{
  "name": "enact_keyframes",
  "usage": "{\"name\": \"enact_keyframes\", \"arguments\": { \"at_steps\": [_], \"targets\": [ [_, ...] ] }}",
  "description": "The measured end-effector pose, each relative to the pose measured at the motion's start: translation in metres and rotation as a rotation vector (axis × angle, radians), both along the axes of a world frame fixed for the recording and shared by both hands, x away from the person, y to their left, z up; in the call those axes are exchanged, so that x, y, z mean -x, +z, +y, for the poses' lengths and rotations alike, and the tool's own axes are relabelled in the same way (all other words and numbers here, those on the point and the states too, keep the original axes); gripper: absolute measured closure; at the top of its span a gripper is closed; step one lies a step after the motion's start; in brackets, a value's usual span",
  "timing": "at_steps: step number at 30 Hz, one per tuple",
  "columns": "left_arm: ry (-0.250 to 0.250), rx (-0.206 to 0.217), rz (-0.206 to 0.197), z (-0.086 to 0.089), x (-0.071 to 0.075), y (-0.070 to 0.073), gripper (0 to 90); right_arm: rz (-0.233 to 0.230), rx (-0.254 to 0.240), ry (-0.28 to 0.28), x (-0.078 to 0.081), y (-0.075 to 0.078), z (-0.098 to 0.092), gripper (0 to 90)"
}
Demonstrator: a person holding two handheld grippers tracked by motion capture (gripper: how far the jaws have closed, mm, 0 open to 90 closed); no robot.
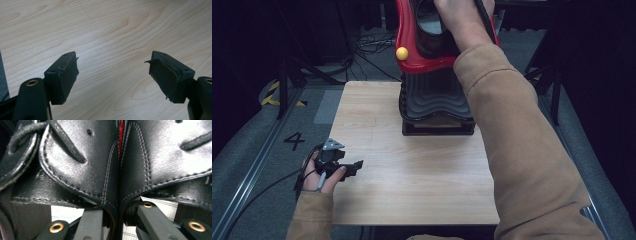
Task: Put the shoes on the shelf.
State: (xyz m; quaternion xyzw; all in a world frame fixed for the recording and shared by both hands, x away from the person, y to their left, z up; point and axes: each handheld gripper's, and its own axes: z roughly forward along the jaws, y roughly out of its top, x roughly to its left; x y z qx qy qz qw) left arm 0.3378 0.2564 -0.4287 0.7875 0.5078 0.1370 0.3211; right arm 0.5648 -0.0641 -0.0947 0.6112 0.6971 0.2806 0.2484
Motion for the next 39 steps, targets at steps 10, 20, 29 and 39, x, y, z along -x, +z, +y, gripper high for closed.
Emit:
{"name": "enact_keyframes", "arguments": {
  "at_steps": [10, 20, 29, 39],
  "targets": [
    [-0.007, -0.008, 0.004, -0.005, 0.001, 0.001, 23.7, 0.050, -0.021, -0.003, 0.005, -0.001, -0.005, 79.0],
    [-0.013, -0.012, 0.006, -0.005, 0.000, 0.001, 23.6, 0.047, -0.022, 0.055, 0.009, 0.002, -0.009, 62.1],
    [-0.014, -0.016, 0.002, -0.008, 0.001, 0.003, 23.6, 0.031, -0.063, 0.165, 0.032, 0.021, -0.032, 54.8],
    [-0.018, -0.032, -0.003, -0.011, 0.001, 0.005, 23.6, -0.011, -0.016, 0.280, 0.073, 0.034, -0.081, 50.7]
  ]
}}
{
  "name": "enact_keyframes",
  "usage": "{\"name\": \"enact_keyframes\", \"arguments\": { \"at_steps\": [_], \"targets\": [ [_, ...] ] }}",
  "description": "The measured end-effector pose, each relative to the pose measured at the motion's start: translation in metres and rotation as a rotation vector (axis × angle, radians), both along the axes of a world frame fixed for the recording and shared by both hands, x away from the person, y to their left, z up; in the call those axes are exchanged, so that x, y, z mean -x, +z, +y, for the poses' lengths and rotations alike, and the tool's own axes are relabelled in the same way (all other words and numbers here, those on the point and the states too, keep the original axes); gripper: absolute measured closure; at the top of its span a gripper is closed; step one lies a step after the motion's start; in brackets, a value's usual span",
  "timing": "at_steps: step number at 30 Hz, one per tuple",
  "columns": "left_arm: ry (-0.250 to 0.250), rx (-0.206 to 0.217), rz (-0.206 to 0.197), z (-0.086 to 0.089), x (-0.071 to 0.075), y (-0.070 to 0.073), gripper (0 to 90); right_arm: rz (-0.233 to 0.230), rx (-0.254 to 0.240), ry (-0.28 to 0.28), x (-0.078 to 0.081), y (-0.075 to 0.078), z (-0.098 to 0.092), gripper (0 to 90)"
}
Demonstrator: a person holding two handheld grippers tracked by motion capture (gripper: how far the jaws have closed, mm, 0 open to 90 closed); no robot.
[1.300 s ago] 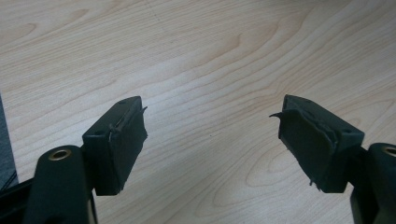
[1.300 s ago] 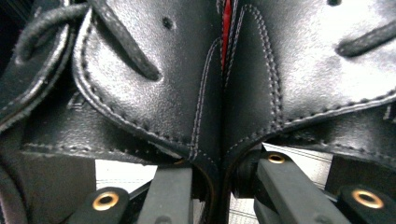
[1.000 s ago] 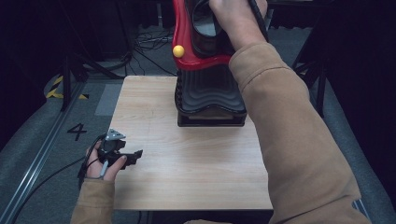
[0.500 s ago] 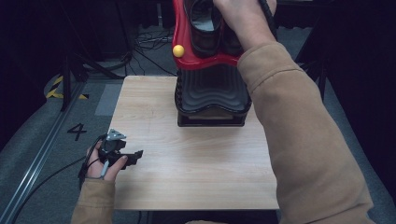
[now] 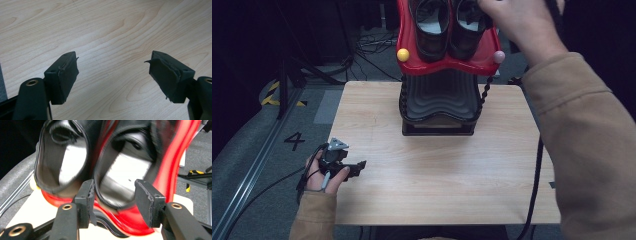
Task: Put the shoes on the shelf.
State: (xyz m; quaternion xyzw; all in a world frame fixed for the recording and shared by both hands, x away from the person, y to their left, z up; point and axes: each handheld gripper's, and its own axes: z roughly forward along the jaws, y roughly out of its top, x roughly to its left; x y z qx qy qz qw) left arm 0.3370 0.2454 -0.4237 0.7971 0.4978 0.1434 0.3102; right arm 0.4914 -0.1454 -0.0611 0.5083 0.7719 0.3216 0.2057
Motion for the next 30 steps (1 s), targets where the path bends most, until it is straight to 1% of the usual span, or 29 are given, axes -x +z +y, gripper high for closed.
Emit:
{"name": "enact_keyframes", "arguments": {
  "at_steps": [2, 3, 4, 5, 6, 8, 9, 10, 13, 15, 20, 23, 26, 27, 28, 29, 30],
  "targets": [
    [0.001, -0.003, 0.010, 0.000, 0.000, 0.002, 23.6, -0.009, -0.005, 0.011, 0.008, 0.003, -0.013, 49.6],
    [0.007, -0.001, 0.001, 0.000, 0.001, 0.001, 23.6, -0.022, -0.014, 0.021, 0.016, 0.005, -0.025, 48.8],
    [0.007, -0.001, 0.001, 0.001, 0.001, 0.002, 23.6, -0.026, -0.020, 0.026, 0.020, 0.006, -0.032, 48.0],
    [0.007, -0.001, 0.001, 0.001, 0.001, 0.002, 23.6, -0.026, -0.020, 0.026, 0.020, 0.006, -0.032, 48.0],
    [0.007, -0.002, 0.000, 0.001, 0.001, 0.002, 23.6, -0.031, -0.021, 0.032, 0.023, 0.007, -0.037, 47.2],
    [0.010, -0.004, -0.001, 0.001, 0.001, 0.003, 23.6, -0.046, -0.034, 0.045, 0.037, 0.008, -0.061, 46.2],
    [0.010, -0.004, 0.000, 0.002, 0.001, 0.003, 23.6, -0.046, -0.034, 0.045, 0.037, 0.008, -0.061, 46.2],
    [0.012, -0.002, 0.002, 0.002, 0.001, 0.003, 23.6, -0.045, -0.040, 0.047, 0.040, 0.008, -0.066, 45.9],
    [0.016, -0.002, 0.000, 0.002, 0.002, 0.003, 23.6, -0.052, -0.037, 0.048, 0.048, 0.006, -0.086, 45.4],
    [0.021, 0.001, 0.000, 0.003, 0.002, 0.003, 23.6, -0.053, -0.037, 0.053, 0.053, 0.005, -0.095, 45.4],
    [0.024, 0.002, -0.003, 0.003, 0.002, 0.004, 23.6, -0.060, -0.039, 0.073, 0.063, 0.001, -0.113, 44.3],
    [0.024, 0.001, -0.007, 0.003, 0.002, 0.005, 23.6, -0.066, -0.036, 0.091, 0.067, -0.004, -0.120, 42.5],
    [0.017, -0.004, -0.006, 0.004, 0.002, 0.006, 23.6, -0.057, -0.036, 0.109, 0.071, -0.014, -0.126, 41.8],
    [0.025, 0.001, -0.013, 0.004, 0.003, 0.006, 23.6, -0.056, -0.035, 0.122, 0.073, -0.019, -0.128, 41.3],
    [0.025, 0.001, -0.013, 0.004, 0.003, 0.006, 23.6, -0.056, -0.035, 0.122, 0.073, -0.019, -0.128, 41.3],
    [0.026, 0.006, -0.014, 0.004, 0.003, 0.007, 23.6, -0.055, -0.036, 0.135, 0.075, -0.024, -0.129, 41.0],
    [0.025, 0.001, -0.018, 0.005, 0.003, 0.007, 23.6, -0.051, -0.036, 0.152, 0.077, -0.031, -0.130, 40.6]
  ]
}}
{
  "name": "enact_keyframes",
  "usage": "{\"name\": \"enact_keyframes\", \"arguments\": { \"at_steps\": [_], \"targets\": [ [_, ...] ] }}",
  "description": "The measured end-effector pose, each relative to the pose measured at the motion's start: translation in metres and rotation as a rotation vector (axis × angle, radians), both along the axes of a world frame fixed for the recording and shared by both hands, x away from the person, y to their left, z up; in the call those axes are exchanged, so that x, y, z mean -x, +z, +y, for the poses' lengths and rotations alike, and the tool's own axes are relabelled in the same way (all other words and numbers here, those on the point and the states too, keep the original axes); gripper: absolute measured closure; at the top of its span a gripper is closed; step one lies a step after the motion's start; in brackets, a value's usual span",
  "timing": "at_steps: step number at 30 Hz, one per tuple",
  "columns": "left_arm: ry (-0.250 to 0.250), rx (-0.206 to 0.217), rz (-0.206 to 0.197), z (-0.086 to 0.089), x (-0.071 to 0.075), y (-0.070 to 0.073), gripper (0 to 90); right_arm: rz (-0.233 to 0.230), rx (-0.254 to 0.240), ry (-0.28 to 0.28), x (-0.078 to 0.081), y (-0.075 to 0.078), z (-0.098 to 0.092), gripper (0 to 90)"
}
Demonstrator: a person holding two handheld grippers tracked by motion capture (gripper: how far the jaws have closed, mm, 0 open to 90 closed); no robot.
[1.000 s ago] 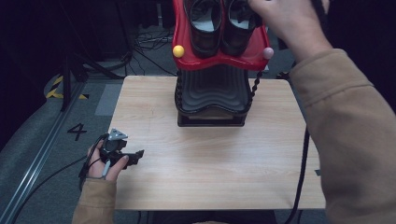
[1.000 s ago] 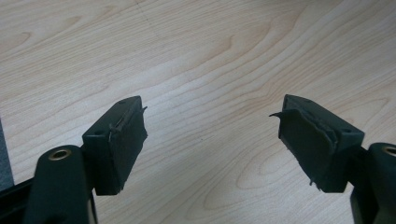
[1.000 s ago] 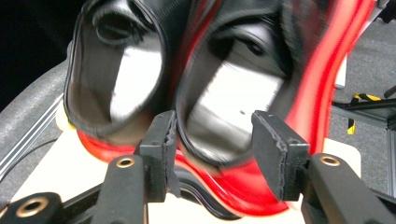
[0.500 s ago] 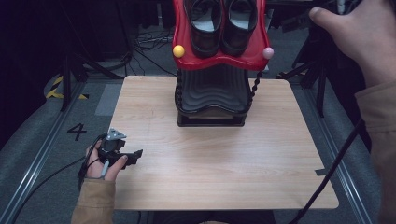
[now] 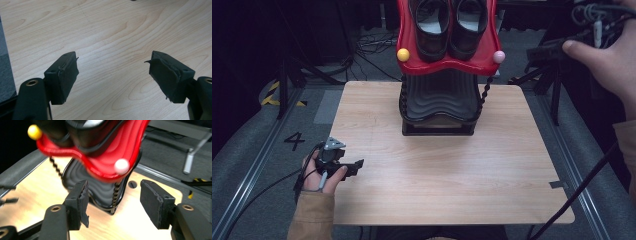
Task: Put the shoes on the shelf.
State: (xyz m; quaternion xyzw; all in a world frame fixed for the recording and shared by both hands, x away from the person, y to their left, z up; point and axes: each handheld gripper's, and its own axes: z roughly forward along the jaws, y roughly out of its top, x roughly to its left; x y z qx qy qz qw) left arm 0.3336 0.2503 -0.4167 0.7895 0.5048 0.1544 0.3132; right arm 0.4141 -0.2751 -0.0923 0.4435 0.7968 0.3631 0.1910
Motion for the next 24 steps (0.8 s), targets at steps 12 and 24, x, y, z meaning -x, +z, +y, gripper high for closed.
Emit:
{"name": "enact_keyframes", "arguments": {
  "at_steps": [12, 24],
  "targets": [
    [0.001, -0.006, 0.007, -0.002, 0.010, 0.001, 23.7, 0.053, -0.008, 0.181, 0.026, -0.092, 0.001, 40.5],
    [-0.006, -0.025, 0.015, -0.006, 0.008, -0.001, 23.8, 0.066, 0.001, 0.302, 0.034, -0.184, -0.002, 39.6]
  ]
}}
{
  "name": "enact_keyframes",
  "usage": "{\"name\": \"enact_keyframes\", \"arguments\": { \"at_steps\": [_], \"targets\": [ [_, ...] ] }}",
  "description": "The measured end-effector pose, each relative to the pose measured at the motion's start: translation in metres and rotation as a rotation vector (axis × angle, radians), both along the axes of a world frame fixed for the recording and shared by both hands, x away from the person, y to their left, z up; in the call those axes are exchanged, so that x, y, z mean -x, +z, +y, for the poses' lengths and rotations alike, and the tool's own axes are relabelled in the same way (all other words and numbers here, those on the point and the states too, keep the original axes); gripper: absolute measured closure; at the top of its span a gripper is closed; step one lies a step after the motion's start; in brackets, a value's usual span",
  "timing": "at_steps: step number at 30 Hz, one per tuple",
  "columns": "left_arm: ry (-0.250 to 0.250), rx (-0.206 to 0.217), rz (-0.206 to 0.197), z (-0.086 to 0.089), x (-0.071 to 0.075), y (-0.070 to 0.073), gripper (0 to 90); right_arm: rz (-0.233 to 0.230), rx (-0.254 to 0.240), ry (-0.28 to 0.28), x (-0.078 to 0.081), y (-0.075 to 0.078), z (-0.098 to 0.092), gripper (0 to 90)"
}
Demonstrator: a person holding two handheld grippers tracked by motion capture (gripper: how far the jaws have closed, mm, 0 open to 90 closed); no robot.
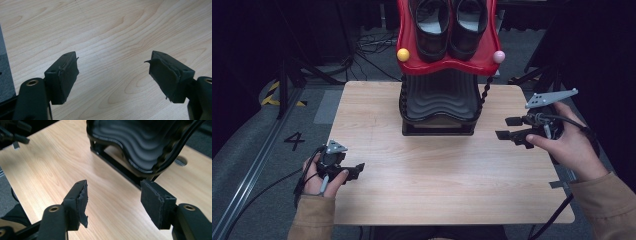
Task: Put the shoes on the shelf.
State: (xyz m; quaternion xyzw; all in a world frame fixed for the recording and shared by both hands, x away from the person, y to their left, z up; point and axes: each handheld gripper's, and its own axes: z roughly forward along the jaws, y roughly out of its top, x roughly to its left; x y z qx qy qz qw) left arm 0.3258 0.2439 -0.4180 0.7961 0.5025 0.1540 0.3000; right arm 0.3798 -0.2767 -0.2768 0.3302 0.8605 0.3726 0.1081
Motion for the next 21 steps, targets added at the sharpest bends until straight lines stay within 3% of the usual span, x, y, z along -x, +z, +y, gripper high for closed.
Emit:
{"name": "enact_keyframes", "arguments": {
  "at_steps": [5, 11, 21],
  "targets": [
    [-0.007, -0.030, 0.010, -0.004, -0.003, -0.003, 23.7, 0.007, 0.001, 0.010, 0.000, -0.036, -0.006, 39.6],
    [-0.011, -0.037, 0.009, -0.007, -0.005, -0.005, 23.6, 0.014, -0.048, -0.012, 0.000, -0.072, -0.014, 39.4],
    [-0.014, -0.059, 0.021, -0.010, -0.007, -0.011, 23.6, 0.057, -0.019, -0.053, -0.001, -0.123, -0.011, 37.9]
  ]
}}
